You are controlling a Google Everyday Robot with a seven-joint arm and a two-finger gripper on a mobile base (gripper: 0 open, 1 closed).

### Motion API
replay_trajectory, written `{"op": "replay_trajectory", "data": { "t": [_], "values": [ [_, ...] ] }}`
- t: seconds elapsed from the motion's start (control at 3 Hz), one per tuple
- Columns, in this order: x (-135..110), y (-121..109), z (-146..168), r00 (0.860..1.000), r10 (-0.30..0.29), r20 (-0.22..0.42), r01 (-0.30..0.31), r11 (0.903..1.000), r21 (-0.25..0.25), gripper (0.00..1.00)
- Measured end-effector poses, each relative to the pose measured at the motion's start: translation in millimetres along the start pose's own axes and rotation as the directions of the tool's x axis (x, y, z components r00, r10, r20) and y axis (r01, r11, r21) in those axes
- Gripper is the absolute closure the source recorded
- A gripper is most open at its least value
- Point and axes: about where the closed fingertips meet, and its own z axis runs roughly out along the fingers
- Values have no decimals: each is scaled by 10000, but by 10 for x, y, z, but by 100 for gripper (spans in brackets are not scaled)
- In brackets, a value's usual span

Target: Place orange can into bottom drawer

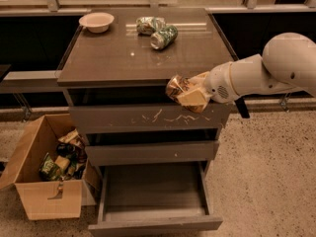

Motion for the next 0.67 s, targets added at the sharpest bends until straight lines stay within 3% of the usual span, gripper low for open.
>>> {"op": "replay_trajectory", "data": {
  "t": [0.33, 0.67],
  "values": [
    [502, 156, 342, 9980, -85, -619, 42, 9975, -705, 100],
    [1544, 557, 1001, 9900, 144, -1405, -432, 9780, -2040, 100]
  ]
}}
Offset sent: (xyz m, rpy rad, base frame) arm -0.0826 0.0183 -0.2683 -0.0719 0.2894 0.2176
